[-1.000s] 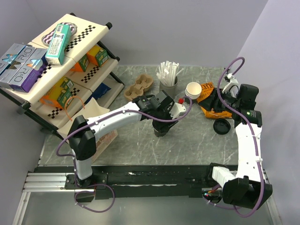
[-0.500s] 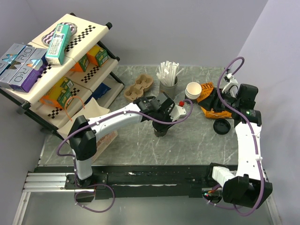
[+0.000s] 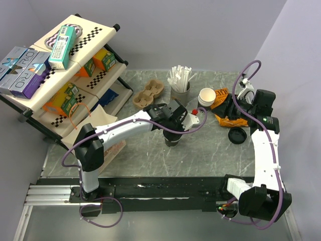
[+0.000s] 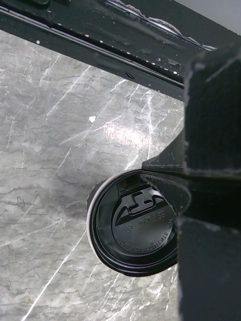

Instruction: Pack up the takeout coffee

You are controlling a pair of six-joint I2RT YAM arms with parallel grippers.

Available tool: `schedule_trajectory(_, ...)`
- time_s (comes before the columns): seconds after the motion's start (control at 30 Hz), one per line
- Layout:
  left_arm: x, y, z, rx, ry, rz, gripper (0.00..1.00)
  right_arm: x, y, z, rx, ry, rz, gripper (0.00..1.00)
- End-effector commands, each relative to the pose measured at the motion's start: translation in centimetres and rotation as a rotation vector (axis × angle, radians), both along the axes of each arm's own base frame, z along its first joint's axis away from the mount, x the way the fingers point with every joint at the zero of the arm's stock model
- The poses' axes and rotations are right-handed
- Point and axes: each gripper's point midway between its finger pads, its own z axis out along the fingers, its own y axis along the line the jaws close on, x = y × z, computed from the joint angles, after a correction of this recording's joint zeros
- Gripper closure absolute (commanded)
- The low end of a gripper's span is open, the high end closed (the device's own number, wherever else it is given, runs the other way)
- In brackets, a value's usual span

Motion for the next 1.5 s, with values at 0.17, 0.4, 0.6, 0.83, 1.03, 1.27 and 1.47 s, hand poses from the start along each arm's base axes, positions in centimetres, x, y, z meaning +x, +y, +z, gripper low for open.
schedule_trajectory(0.17, -0.2, -1.4, 5.7, -0.138, -0.018, -0.04, 0.99, 0.2, 0.3, 0.5, 0.023, -0.015, 0.034, 0.43)
schedule_trajectory(0.4, 0.0, -1.6, 11.8, -0.501, 0.217, -0.047, 0.99, -0.1, 2.1, 1.8, 0.057, -0.115, 0.191, 0.36)
schedule_trajectory(0.6, -0.5, 0.4, 14.2, -0.797, 0.511, -0.05, 0.99, -2.1, 5.0, 0.7, 0.057, -0.25, 0.396, 0.26)
schedule_trajectory(0.83, -0.1, 1.3, 12.4, -0.828, 0.652, -0.096, 0.99, -3.8, 9.7, -2.6, 0.09, -0.169, 0.604, 0.13)
schedule_trajectory(1.03, -0.1, 1.4, 11.3, -0.849, 0.746, -0.085, 0.99, -3.5, 11.3, -4.4, 0.104, -0.117, 0.669, 0.13)
schedule_trajectory(1.27, 1.2, 1.6, 8.9, -0.831, 0.821, 0.029, 0.99, -2.4, 12.0, -5.8, 0.101, -0.115, 0.694, 0.13)
schedule_trajectory(1.47, 2.7, 1.3, 7.3, -0.79, 0.829, 0.111, 0.99, -2.5, 12.7, -6.5, 0.107, -0.113, 0.711, 0.13)
